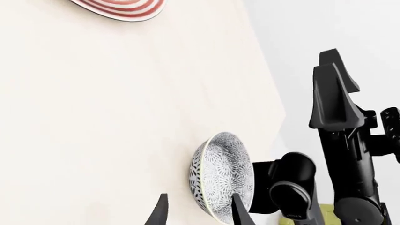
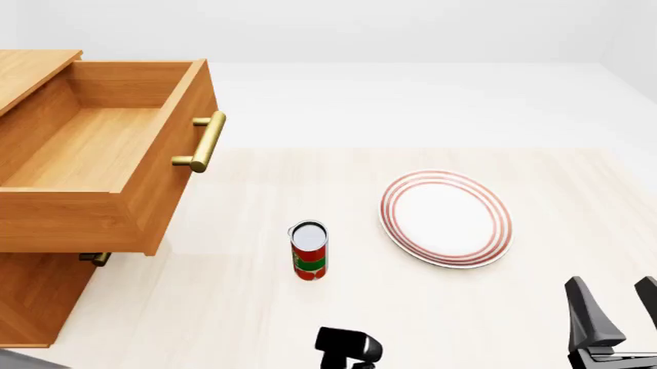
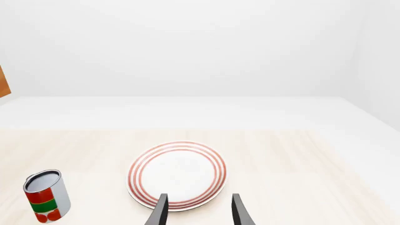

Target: Put the bowl in the top drawer of the cabinet.

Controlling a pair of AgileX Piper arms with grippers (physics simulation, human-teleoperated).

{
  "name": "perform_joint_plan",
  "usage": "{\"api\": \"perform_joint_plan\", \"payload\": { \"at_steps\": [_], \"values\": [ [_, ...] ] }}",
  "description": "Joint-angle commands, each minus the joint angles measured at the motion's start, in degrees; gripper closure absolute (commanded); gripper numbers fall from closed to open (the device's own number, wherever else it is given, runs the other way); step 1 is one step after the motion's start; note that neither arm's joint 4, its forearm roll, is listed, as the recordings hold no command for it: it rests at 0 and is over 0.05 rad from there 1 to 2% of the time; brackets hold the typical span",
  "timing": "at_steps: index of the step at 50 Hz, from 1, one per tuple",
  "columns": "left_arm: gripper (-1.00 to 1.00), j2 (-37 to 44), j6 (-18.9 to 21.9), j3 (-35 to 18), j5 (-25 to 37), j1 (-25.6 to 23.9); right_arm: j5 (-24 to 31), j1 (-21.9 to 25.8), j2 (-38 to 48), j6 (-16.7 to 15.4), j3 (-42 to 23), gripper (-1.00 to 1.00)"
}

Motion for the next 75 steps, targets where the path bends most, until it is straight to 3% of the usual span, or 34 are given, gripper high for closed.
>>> {"api": "perform_joint_plan", "payload": {
  "at_steps": [1,75],
  "values": [
    [-1.0,2.12,-0.43,-1.24,-0.37,-0.88,0.0,0.0,0.01,0.01,0.0,-1.0],
    [-1.0,14.76,-3.5,-7.83,-4.19,-4.26,0.0,0.02,0.0,0.0,0.0,-1.0]
  ]
}}
